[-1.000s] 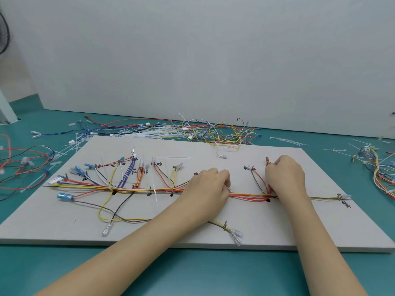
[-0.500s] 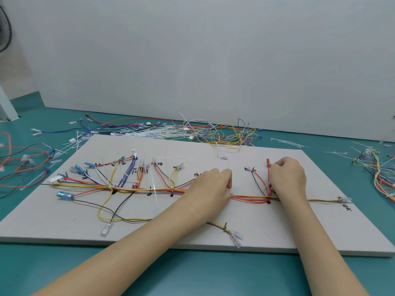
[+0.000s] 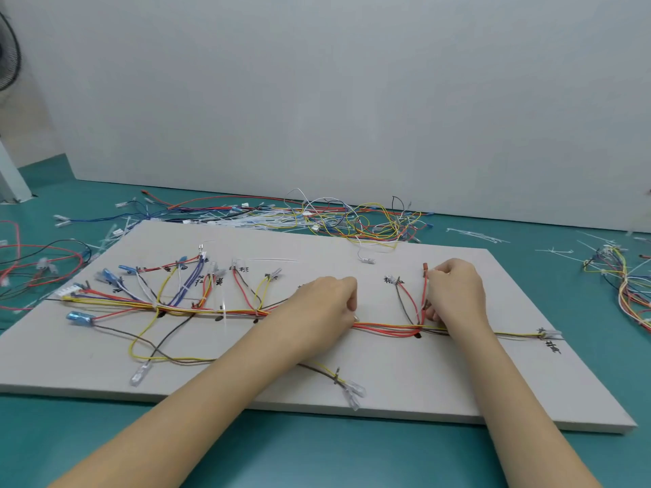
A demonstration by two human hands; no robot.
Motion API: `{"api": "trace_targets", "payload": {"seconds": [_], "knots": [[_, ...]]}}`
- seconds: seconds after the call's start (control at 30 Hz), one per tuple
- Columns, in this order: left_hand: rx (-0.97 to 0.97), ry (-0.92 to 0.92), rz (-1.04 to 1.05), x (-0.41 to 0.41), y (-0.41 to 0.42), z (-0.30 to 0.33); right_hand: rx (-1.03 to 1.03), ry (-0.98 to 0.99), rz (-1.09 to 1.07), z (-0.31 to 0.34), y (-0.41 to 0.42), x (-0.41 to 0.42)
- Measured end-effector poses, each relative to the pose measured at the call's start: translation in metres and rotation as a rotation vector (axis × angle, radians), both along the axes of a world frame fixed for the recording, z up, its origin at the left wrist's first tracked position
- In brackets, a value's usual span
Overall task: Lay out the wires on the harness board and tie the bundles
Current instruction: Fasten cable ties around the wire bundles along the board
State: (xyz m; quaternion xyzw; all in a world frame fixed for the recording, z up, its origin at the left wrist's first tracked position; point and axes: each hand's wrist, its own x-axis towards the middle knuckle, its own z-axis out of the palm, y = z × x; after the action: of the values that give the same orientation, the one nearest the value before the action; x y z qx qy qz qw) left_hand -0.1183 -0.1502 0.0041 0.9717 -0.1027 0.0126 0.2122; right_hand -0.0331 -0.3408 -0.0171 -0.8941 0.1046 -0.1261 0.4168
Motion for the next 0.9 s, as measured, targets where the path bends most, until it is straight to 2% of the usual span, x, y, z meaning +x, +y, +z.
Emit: {"api": "trace_targets", "payload": {"seconds": [0.23,0.4,0.5,0.63,0.73,0.8,0.9], "knots": [[0.008,0.068,-0.015,0.005,0.010,0.002,0.128,0.001,0.018,-0.006,0.005,0.003],[-0.005,0.076,-0.009,0.006,0.011,0.002,0.273,0.088,0.057,0.000,0.001,0.003],[0.086,-0.004,-0.010,0.004,0.012,-0.003,0.381,0.122,0.077,0.007,-0.007,0.000],[0.124,-0.144,0.061,0.005,0.008,-0.009,0.348,-0.013,0.087,0.015,-0.018,0.001],[0.222,-0.355,0.124,0.004,-0.001,-0.011,0.445,-0.071,0.153,0.021,-0.017,-0.001],[0.211,-0.425,0.055,0.003,-0.005,-0.011,0.505,-0.104,0.188,0.024,-0.015,-0.003],[0.206,-0.385,-0.126,0.002,-0.009,-0.012,0.570,-0.186,0.212,0.027,-0.015,-0.004]]}}
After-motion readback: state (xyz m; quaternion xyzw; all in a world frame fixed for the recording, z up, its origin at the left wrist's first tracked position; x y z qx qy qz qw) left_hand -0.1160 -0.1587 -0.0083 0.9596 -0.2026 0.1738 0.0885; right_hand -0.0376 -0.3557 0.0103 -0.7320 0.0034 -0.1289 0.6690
